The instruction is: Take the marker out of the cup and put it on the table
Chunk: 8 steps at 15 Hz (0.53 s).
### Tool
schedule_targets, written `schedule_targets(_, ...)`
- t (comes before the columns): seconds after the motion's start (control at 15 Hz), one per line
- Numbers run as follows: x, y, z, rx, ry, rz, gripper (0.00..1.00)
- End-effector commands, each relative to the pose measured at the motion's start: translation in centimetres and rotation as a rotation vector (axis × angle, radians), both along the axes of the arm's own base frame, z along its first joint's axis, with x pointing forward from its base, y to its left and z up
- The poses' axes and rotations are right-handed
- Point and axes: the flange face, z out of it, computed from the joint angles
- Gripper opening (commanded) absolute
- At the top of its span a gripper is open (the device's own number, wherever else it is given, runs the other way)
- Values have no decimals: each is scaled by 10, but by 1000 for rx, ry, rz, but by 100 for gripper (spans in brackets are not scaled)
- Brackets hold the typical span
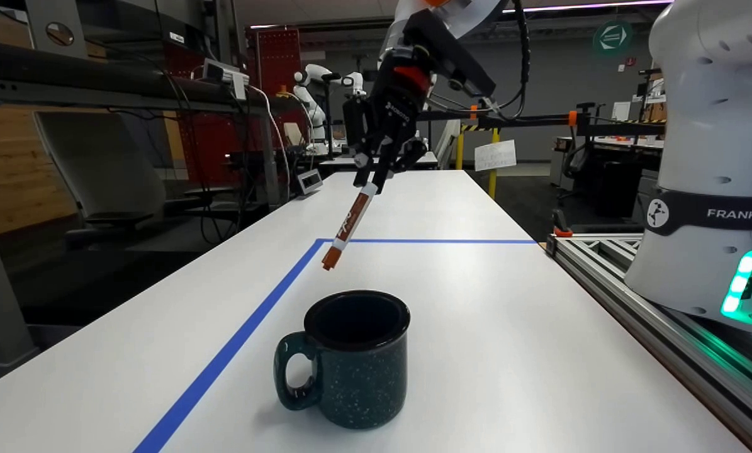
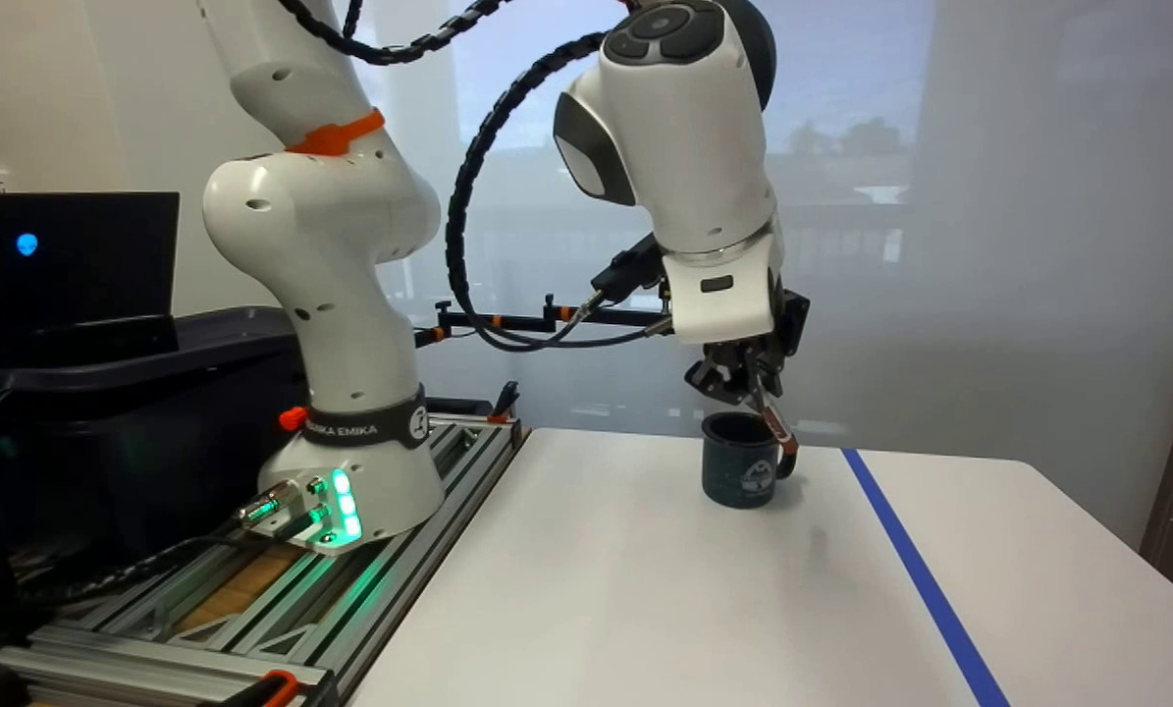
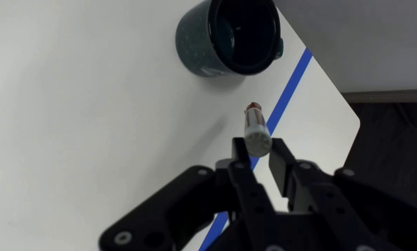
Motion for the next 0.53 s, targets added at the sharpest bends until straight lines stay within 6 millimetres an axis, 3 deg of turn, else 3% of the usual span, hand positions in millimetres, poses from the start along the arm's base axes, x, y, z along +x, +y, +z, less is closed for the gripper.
schedule_targets(0.0,1,-13,-2,-23,-51,-57,6)
schedule_targets(0.47,-4,-4,-60,-124,22,-37,6)
